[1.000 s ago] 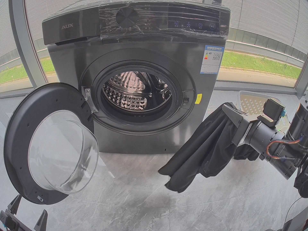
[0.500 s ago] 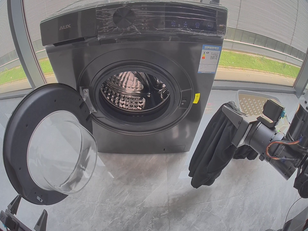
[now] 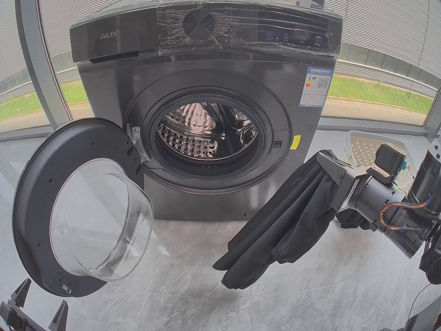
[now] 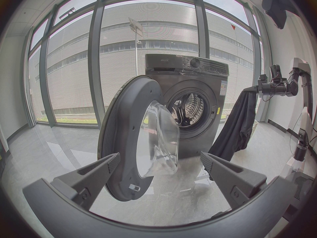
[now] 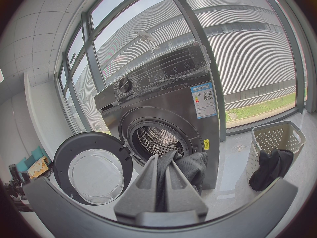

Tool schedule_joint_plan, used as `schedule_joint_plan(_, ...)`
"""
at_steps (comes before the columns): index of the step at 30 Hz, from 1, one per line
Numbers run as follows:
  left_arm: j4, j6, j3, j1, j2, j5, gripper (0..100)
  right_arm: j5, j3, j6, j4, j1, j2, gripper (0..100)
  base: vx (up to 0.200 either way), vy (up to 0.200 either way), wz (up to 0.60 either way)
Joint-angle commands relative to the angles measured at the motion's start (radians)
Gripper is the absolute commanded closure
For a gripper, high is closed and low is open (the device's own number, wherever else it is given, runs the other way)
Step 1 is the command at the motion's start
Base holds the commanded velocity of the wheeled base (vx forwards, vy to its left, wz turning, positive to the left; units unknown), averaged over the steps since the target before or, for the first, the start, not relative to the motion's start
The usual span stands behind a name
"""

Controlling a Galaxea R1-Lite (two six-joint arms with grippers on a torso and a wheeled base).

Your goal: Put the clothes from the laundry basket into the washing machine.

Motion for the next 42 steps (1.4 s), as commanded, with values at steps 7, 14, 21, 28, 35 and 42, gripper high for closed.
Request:
schedule_joint_plan(7,-0.002,0.032,0.018,0.003,-0.017,-0.003,0,0.047,-0.014,0.076,-0.025,0.013,0.075,100,0.0,0.0,0.0)
schedule_joint_plan(14,-0.002,0.027,0.018,0.003,-0.017,-0.003,0,0.057,-0.054,0.08,-0.204,0.014,0.205,100,0.0,0.0,0.0)
schedule_joint_plan(21,-0.003,0.047,0.018,0.005,-0.017,-0.004,0,0.022,-0.066,0.076,-0.218,0.02,0.264,100,0.0,0.0,0.0)
schedule_joint_plan(28,-0.005,0.081,0.018,0.003,-0.017,-0.024,0,0.01,-0.101,0.075,-0.21,0.039,0.297,100,0.0,0.0,0.0)
schedule_joint_plan(35,-0.028,0.07,0.004,0.005,-0.017,-0.021,0,0.004,-0.117,0.07,-0.184,0.045,0.357,100,0.0,0.0,0.0)
schedule_joint_plan(42,-0.068,0.109,-0.245,0.006,0.273,-0.187,0,0.005,-0.259,0.057,-0.094,0.092,0.373,100,0.0,0.0,0.0)
